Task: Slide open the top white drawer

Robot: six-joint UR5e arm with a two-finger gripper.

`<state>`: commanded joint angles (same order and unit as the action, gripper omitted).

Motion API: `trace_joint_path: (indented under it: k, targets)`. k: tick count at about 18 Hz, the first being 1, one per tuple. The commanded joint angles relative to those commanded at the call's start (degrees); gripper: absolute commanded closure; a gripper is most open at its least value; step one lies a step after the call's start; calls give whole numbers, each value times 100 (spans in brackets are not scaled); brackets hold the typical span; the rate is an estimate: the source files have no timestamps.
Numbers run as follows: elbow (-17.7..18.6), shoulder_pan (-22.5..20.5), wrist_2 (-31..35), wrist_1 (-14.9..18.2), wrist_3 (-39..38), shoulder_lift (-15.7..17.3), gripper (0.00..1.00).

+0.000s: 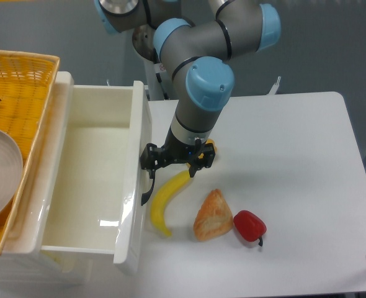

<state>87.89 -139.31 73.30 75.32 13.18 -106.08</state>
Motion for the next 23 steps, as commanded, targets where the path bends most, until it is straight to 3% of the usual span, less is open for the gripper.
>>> trace_joint_path:
  k: [23]
  targets:
    - [0,-202,-659,325,9,-35,0]
